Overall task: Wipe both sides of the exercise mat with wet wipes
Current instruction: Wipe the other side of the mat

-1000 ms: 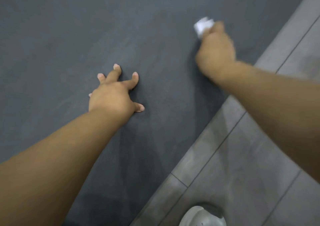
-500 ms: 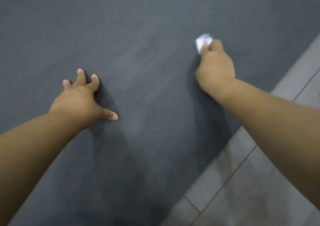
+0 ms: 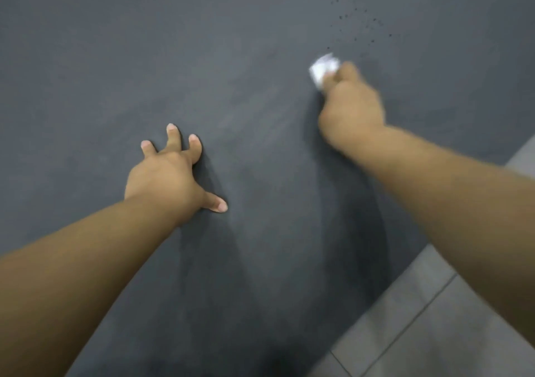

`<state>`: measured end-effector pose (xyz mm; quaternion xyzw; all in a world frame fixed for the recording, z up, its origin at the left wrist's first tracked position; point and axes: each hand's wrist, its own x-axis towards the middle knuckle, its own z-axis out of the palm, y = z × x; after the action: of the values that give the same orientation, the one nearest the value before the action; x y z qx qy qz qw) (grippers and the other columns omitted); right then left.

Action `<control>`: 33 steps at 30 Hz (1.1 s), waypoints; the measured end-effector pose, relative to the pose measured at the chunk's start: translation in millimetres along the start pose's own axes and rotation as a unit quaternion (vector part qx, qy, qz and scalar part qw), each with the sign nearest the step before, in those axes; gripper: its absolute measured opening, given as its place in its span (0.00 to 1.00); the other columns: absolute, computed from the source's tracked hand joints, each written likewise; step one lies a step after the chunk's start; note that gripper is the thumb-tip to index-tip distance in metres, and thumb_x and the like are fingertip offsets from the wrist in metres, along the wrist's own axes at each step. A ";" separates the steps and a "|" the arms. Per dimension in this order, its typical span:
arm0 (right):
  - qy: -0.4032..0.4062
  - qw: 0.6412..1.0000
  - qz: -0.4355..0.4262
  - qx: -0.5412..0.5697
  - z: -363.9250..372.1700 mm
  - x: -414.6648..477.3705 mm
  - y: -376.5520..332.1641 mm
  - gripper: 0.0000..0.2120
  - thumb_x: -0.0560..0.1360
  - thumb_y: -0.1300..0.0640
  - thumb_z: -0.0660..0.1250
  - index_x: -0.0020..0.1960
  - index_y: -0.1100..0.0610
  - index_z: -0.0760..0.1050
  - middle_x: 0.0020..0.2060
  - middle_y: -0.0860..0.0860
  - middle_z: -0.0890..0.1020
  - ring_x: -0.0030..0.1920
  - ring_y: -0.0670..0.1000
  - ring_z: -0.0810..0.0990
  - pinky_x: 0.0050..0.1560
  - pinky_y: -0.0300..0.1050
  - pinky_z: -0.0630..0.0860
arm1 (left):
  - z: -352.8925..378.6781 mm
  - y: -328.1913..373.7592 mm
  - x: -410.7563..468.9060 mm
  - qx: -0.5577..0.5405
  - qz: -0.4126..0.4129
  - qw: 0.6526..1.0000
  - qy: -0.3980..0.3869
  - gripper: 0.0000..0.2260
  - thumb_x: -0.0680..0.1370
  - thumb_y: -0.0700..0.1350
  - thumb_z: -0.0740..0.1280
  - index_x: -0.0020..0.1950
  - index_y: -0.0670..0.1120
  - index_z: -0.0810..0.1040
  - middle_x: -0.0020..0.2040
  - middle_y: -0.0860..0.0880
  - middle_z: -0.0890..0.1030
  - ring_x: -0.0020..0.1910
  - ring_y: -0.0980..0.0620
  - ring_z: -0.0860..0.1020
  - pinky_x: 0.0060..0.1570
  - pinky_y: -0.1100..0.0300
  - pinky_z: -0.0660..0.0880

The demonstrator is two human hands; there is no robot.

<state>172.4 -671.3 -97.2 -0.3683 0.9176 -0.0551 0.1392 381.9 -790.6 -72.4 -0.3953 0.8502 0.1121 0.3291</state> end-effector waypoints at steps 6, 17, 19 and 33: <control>-0.114 0.902 -0.414 -0.038 29.8 -75.3 -63.0 0.17 0.76 0.59 0.54 0.63 0.58 0.72 0.57 0.54 0.73 0.47 0.57 0.77 0.36 0.47 0.71 | -14.2 -15.0 0.0 -0.057 0.025 0.998 -0.031 0.49 0.65 0.57 0.76 0.77 0.57 0.48 0.77 0.55 0.42 0.76 0.44 0.51 0.66 0.49 0.65; 0.007 0.983 -0.179 0.050 31.1 4.7 -70.0 0.22 0.77 0.62 0.54 0.70 0.59 0.65 0.64 0.57 0.71 0.57 0.61 0.75 0.53 0.50 0.72 | -8.7 -44.4 11.6 -0.097 -0.025 0.995 -0.007 0.56 0.61 0.60 0.77 0.77 0.52 0.43 0.77 0.53 0.37 0.76 0.42 0.43 0.68 0.45 0.63; -0.042 0.919 -0.393 0.003 42.0 -38.7 -88.2 0.20 0.74 0.60 0.52 0.61 0.61 0.75 0.54 0.57 0.76 0.43 0.60 0.77 0.34 0.48 0.68 | -6.5 -45.9 12.2 -0.112 -0.021 0.994 0.000 0.56 0.62 0.59 0.77 0.77 0.53 0.43 0.77 0.53 0.36 0.76 0.43 0.41 0.69 0.46 0.60; 0.017 0.967 -0.252 -0.022 41.5 57.5 -104.1 0.24 0.76 0.61 0.54 0.73 0.55 0.62 0.70 0.53 0.66 0.63 0.59 0.73 0.62 0.50 0.71 | -4.8 -47.2 14.4 -0.133 -0.022 0.991 -0.014 0.55 0.63 0.58 0.77 0.77 0.54 0.42 0.76 0.54 0.34 0.75 0.44 0.37 0.72 0.44 0.57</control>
<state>213.7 -786.3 -128.0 -0.5894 0.7986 -0.0743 0.0970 408.0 -832.7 -74.9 -0.4523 0.8144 0.2228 0.2874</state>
